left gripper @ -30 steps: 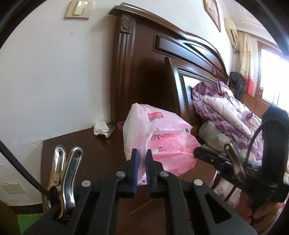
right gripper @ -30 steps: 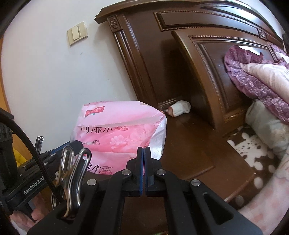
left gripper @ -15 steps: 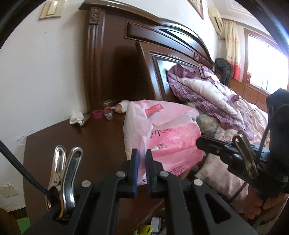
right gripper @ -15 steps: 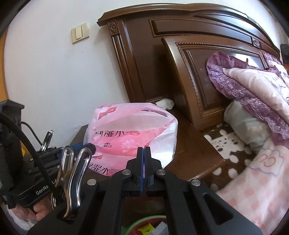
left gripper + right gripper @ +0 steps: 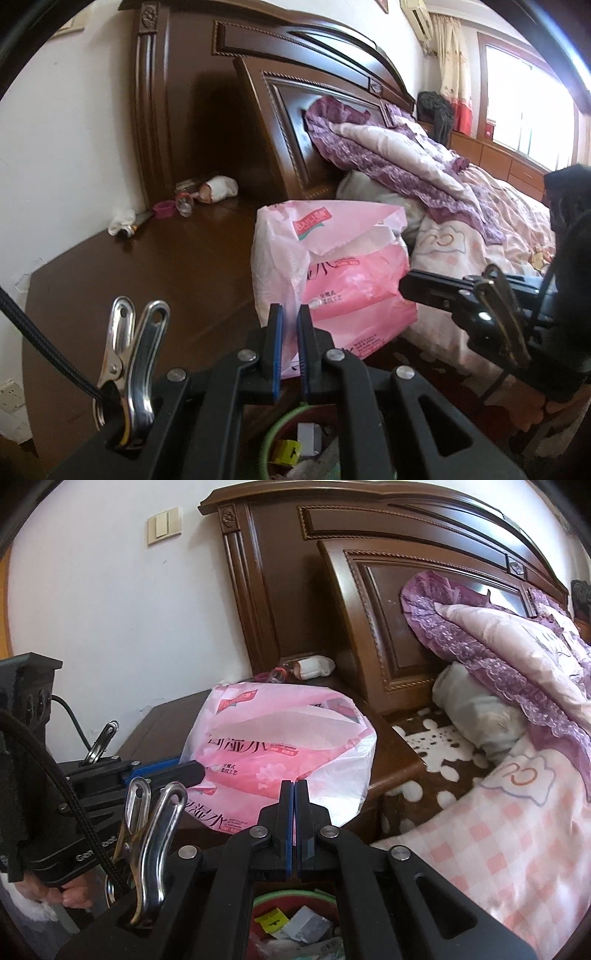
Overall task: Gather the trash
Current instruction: 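Lift the pink bag off the nightstand with both grippers toward the bin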
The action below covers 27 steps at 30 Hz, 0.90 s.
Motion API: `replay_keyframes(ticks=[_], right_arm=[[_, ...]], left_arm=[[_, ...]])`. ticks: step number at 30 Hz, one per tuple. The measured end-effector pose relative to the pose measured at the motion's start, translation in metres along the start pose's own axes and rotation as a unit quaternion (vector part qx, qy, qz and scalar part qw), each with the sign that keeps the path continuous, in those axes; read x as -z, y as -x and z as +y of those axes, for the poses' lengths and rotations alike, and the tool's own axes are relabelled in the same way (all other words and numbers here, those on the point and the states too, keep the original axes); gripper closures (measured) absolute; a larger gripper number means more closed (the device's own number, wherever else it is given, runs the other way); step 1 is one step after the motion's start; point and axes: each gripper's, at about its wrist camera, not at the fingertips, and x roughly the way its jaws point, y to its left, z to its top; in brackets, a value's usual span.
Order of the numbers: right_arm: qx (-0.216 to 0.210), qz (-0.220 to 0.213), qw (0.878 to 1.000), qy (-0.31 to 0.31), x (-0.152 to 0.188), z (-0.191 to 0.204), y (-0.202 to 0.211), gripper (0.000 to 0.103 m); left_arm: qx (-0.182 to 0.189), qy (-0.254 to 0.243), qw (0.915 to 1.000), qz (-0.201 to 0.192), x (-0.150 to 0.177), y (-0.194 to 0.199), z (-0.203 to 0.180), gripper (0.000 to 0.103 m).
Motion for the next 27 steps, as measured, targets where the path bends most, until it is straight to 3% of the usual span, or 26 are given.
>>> replay_keyframes(ticks=[10, 17, 27], right_arm=[[0.012, 0.044, 0.999, -0.001, 0.036, -0.006, 0.005, 0.102], [0.007, 0.065, 0.998, 0.003, 0.059, -0.007, 0.008, 0.102], [0.007, 0.079, 0.997, -0.001, 0.072, -0.016, 0.018, 0.102]], left_arm=[[0.021, -0.054, 0.9977, 0.034, 0.030, -0.012, -0.036, 0.095], [0.025, -0.077, 0.9960, 0.037, 0.042, -0.012, -0.052, 0.095], [0.048, -0.107, 0.9913, 0.059, 0.060, -0.016, -0.074, 0.095]])
